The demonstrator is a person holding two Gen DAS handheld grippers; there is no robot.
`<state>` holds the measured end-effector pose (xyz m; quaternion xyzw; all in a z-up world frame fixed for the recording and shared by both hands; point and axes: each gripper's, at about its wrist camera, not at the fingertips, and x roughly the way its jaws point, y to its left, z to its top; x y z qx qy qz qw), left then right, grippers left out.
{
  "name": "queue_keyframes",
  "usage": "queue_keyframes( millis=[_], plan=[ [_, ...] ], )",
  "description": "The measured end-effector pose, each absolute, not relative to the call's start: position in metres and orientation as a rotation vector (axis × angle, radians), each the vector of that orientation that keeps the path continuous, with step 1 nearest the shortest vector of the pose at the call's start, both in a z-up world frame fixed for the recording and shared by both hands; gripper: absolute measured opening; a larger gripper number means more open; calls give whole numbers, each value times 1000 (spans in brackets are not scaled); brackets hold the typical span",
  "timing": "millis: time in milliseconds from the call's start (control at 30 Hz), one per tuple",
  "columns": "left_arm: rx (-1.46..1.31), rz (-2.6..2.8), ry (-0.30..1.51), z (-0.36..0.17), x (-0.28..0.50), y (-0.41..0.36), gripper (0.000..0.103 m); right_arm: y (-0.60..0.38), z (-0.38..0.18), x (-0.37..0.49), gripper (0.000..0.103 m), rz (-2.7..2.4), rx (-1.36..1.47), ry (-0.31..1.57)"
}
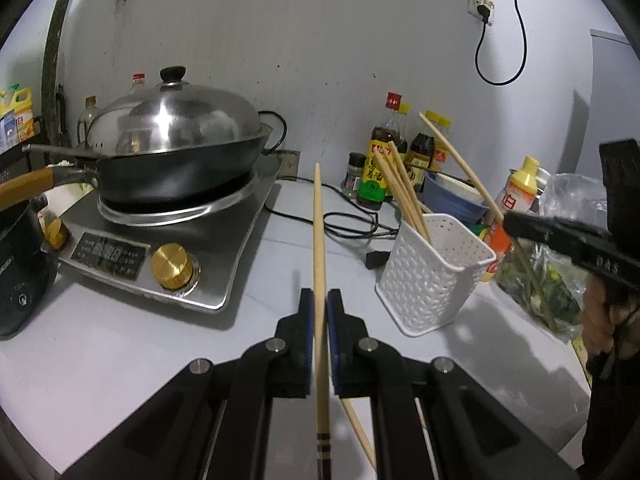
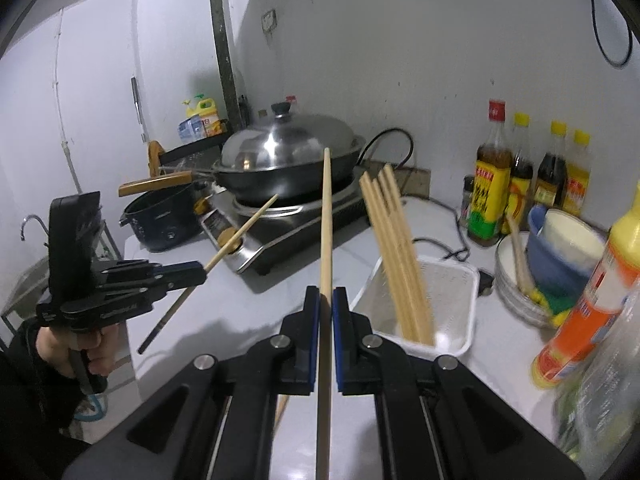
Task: Organize utensils
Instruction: 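Lift both held chopsticks upright and carry them over the white holder, then lower the right tool's chopstick into the white holder and open it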
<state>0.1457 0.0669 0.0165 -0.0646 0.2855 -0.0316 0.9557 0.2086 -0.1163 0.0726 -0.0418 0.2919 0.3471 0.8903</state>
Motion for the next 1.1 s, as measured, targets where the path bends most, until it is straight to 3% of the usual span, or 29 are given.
queue_keyframes(
  millis=[667,1100],
  plan=[
    [-186,-48,529,12,160,85,6,-103,99,289,6,636,-159,541],
    [-193,-50,522,8,164,96,6,-63,65,322,6,510,-347,529]
  ],
)
